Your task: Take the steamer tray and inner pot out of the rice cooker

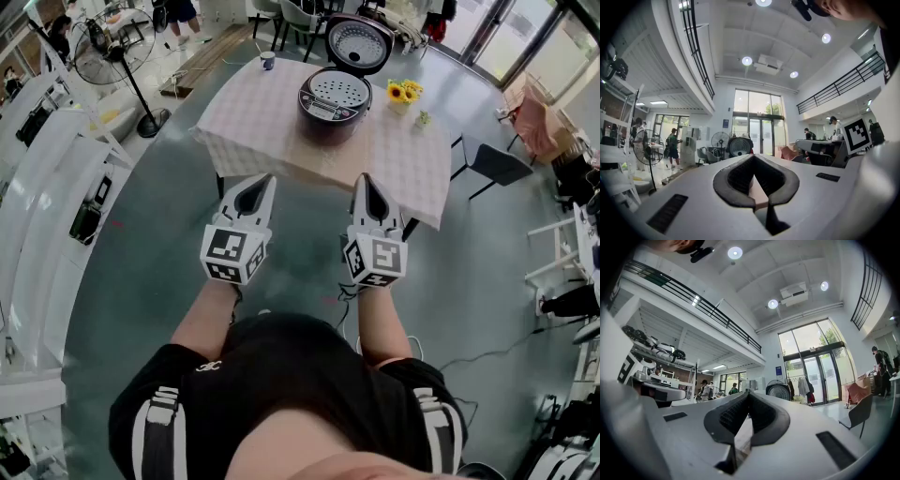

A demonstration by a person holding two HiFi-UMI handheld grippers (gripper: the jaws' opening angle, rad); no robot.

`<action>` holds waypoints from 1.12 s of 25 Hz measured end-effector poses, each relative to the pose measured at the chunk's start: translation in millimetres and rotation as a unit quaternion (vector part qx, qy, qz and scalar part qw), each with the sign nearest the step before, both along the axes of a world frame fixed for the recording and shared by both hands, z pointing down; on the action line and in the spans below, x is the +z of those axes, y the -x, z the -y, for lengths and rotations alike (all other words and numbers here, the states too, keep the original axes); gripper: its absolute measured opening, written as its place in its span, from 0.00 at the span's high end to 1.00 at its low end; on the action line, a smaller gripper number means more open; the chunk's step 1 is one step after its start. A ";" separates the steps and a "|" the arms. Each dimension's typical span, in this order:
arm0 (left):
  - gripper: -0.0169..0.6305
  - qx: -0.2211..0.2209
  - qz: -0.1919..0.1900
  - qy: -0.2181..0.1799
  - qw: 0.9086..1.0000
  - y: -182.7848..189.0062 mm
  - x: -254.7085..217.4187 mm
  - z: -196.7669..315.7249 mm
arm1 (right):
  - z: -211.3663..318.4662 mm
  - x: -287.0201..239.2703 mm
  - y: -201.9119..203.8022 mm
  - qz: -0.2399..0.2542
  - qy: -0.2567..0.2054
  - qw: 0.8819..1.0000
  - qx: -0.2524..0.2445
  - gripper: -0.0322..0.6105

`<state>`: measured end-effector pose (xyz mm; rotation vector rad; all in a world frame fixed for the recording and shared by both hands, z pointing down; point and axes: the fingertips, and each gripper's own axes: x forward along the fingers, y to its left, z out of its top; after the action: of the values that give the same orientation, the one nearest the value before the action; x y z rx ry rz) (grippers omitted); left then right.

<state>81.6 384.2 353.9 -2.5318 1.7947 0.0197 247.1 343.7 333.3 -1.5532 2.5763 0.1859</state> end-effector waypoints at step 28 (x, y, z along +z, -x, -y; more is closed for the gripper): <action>0.97 0.033 -0.022 0.012 0.999 105.2 20.5 -2.2 | -12.8 3.3 103.8 -0.024 -0.009 0.999 0.036 0.95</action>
<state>-23.6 386.4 374.4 -2.6264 1.7358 0.0568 143.3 356.4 336.6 -1.6554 2.5479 0.2566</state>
